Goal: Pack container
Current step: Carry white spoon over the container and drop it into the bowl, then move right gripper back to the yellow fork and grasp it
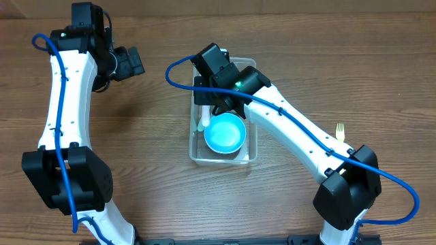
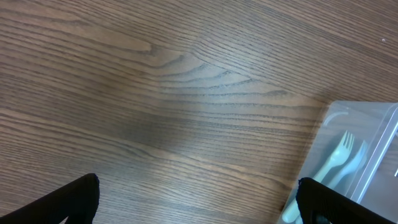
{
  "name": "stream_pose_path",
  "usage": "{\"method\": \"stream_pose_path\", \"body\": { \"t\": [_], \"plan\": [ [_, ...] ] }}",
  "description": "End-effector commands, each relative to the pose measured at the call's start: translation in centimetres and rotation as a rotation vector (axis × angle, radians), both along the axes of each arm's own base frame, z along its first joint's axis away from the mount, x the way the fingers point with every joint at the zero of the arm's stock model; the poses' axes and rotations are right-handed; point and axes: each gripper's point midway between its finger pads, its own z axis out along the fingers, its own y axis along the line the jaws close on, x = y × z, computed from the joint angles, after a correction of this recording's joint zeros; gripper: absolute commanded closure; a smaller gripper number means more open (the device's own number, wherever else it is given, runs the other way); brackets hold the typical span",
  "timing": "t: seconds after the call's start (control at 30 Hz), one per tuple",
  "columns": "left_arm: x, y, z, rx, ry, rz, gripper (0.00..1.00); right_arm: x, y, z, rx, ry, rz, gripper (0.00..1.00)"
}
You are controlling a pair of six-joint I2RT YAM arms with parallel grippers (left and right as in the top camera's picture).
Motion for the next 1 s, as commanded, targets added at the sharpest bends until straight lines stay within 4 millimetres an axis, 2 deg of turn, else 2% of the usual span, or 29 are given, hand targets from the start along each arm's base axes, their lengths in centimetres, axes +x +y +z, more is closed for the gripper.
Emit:
{"method": "stream_pose_path", "body": {
  "t": [0.0,0.03,0.07,0.1,0.13,0.33,0.43,0.57,0.77,0.87,0.93,0.97],
  "plan": [
    [0.5,0.0,0.3,0.007,-0.015,-0.015,0.0,0.5,0.5,1.1,0.013,-0.033,0.002,0.84],
    [0.5,0.0,0.3,0.007,-0.015,-0.015,0.0,0.5,0.5,1.1,0.014,-0.034,0.002,0.71],
    [0.5,0.0,0.3,0.007,-0.015,-0.015,0.0,0.6,0.6,1.1,0.017,-0.037,0.002,0.52],
    [0.5,0.0,0.3,0.007,-0.015,-0.015,0.0,0.6,0.6,1.2,0.019,-0.039,0.002,0.39],
    [0.5,0.0,0.3,0.007,-0.015,-0.015,0.0,0.6,0.6,1.2,0.02,-0.04,0.002,0.35],
    [0.5,0.0,0.3,0.007,-0.015,-0.015,0.0,0.5,0.3,1.4,0.007,-0.045,0.017,0.34],
    [0.5,0.0,0.3,0.007,-0.015,-0.015,0.0,0.3,-1.2,2.2,-0.03,-0.054,-0.01,0.34],
    [0.5,0.0,0.3,0.007,-0.015,-0.015,0.0,-0.9,-4.7,4.5,-0.131,-0.088,-0.071,0.34],
    [0.5,0.0,0.3,0.007,-0.015,-0.015,0.0,-4.2,-13.7,8.8,-0.278,-0.088,-0.247,0.3],
    [0.5,0.0,0.3,0.007,-0.015,-0.015,0.0,-6.6,-17.1,9.0,-0.274,0.027,-0.248,0.29],
    [0.5,0.0,0.3,0.007,-0.015,-0.015,0.0,-7.9,-18.1,8.4,-0.286,0.108,-0.175,0.29],
    [0.5,0.0,0.3,0.007,-0.015,-0.015,0.0,-8.4,-17.9,7.9,-0.288,0.139,-0.107,0.29]
  ]
}}
